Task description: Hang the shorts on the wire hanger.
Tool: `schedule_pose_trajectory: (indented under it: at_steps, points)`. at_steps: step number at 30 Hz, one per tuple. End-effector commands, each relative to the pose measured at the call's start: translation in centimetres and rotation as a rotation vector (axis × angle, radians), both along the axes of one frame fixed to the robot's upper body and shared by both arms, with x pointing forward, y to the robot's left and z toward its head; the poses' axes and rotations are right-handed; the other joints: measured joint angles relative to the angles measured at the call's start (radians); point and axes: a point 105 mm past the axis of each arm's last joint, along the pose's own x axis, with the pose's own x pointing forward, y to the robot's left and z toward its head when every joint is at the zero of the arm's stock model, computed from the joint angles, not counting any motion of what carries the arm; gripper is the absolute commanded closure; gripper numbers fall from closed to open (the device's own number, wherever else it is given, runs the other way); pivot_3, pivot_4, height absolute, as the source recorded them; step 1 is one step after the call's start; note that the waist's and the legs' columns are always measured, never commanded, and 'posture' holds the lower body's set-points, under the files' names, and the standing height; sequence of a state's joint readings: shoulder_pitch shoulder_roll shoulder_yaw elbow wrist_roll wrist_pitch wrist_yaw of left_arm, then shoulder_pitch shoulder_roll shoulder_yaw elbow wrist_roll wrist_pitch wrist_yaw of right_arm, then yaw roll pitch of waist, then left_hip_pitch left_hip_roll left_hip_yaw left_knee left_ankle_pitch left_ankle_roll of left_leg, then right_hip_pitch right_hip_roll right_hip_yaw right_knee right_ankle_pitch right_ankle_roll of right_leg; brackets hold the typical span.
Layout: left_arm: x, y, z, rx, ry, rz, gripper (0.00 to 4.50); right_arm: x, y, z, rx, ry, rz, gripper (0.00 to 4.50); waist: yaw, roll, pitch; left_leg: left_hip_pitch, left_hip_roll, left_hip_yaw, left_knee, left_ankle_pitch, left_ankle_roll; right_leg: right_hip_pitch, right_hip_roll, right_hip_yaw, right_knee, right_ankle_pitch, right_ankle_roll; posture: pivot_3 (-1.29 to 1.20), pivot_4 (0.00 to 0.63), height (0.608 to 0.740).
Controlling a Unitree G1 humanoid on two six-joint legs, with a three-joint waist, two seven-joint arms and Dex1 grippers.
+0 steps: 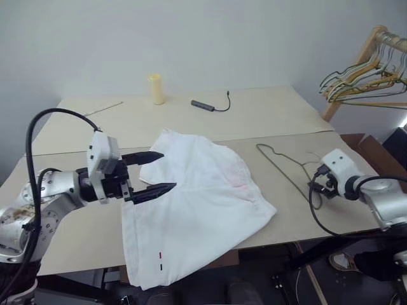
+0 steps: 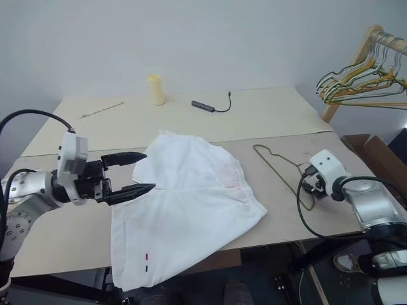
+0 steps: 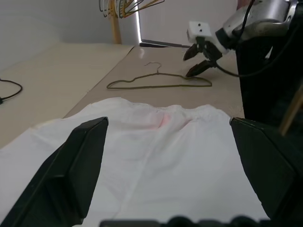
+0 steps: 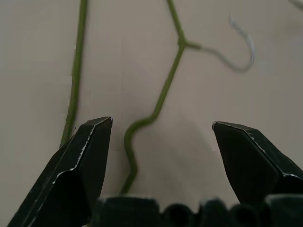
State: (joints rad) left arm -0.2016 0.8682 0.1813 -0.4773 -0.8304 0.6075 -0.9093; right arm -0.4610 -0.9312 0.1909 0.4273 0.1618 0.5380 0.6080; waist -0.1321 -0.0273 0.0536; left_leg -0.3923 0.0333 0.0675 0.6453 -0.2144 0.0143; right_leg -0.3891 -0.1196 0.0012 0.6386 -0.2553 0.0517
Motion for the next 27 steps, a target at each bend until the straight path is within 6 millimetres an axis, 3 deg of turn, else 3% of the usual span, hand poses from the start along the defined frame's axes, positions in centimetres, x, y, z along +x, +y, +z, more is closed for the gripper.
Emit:
schedule_pose_trajectory:
  at_steps: [1, 3, 6, 16, 21, 27]
  points:
    - [-0.5, -0.8, 0.8, -0.002, -0.025, -0.039, 0.04, -0.5, -0.7, 0.0, 0.016, 0.083, -0.015, 0.55, -0.003, 0.0, 0.0, 0.0, 0.0, 0.0, 0.0, 0.0, 0.0, 0.0, 0.0, 0.0, 0.0, 0.0, 0.0, -0.18, 0.015, 0.74]
    - [-0.6, -0.7, 0.8, -0.002, -0.023, -0.039, 0.04, -0.8, -0.9, -0.4, 0.03, 0.118, -0.019, 0.55, -0.007, 0.0, 0.0, 0.0, 0.0, 0.0, 0.001, 0.0, 0.0, 0.001, 0.0, 0.0, -0.001, 0.001, 0.001, -0.18, 0.015, 0.74]
    - [-0.5, -0.5, 0.8, 0.0, -0.024, -0.034, 0.01, -1.2, -0.9, -0.8, 0.086, 0.163, -0.042, 1.15, -0.009, -0.001, -0.001, 0.002, 0.0, 0.0, 0.003, 0.0, 0.0, 0.003, 0.001, -0.001, 0.0, 0.001, 0.002, -0.17, 0.01, 0.74]
    - [-0.4, -0.6, 0.9, 0.014, -0.045, -0.047, 0.01, -2.1, -1.2, -2.0, 0.147, 0.232, -0.092, 4.48, -0.014, -0.005, -0.007, 0.001, 0.001, 0.0, 0.005, 0.0, 0.0, 0.004, 0.001, -0.001, -0.001, 0.002, 0.002, -0.18, 0.0, 0.74]
    - [-0.3, -0.7, 0.9, 0.014, -0.055, -0.055, 0.01, -1.5, -1.3, -1.6, 0.203, 0.215, -0.191, 4.48, -0.017, -0.006, -0.009, 0.001, 0.001, 0.001, 0.005, 0.0, 0.0, 0.004, 0.001, -0.002, -0.001, 0.002, 0.002, -0.19, 0.0, 0.74]
    - [0.6, -0.8, 1.1, 0.004, -0.073, -0.039, 0.01, 0.4, -2.1, 1.1, 0.317, 0.107, -0.403, 4.48, -0.026, -0.006, -0.01, 0.001, 0.001, 0.0, 0.006, 0.0, 0.0, 0.004, 0.001, 0.0, -0.002, 0.003, 0.002, -0.2, 0.0, 0.74]
